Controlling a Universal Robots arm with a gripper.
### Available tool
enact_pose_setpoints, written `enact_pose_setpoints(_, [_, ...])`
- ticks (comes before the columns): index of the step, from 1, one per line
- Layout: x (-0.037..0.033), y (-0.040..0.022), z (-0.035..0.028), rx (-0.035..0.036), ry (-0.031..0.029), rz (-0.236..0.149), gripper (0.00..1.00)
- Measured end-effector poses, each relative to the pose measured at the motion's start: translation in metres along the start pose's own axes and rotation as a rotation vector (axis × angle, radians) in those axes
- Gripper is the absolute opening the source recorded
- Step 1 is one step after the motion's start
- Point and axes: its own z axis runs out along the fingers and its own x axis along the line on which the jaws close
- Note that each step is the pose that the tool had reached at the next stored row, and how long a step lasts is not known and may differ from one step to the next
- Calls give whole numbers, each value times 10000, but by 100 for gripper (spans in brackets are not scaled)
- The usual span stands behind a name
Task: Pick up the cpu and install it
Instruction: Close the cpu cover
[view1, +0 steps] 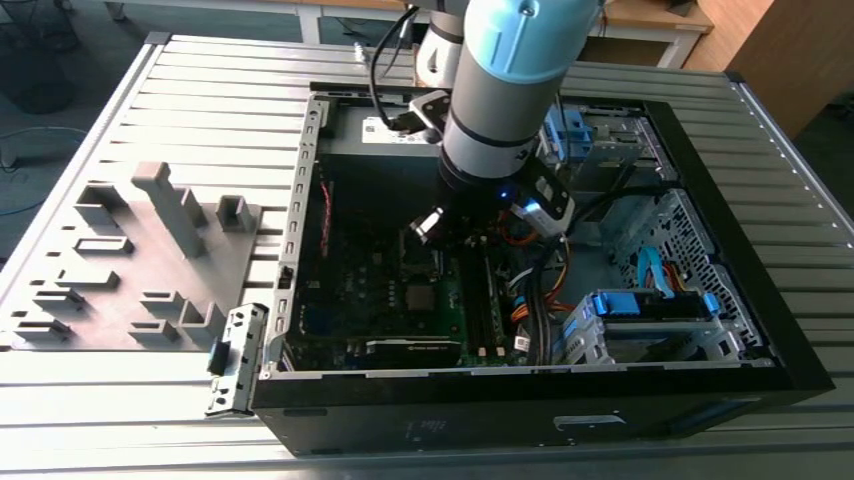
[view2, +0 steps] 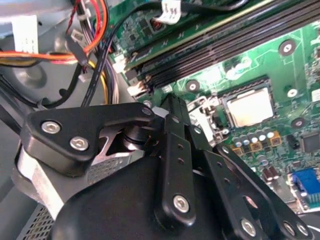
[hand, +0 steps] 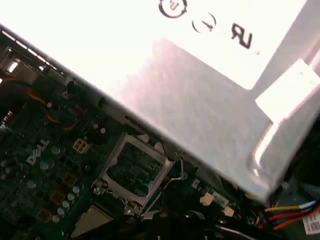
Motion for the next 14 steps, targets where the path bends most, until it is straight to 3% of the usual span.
enact_pose_setpoints(14, [0, 16, 58, 1, 0, 0, 11])
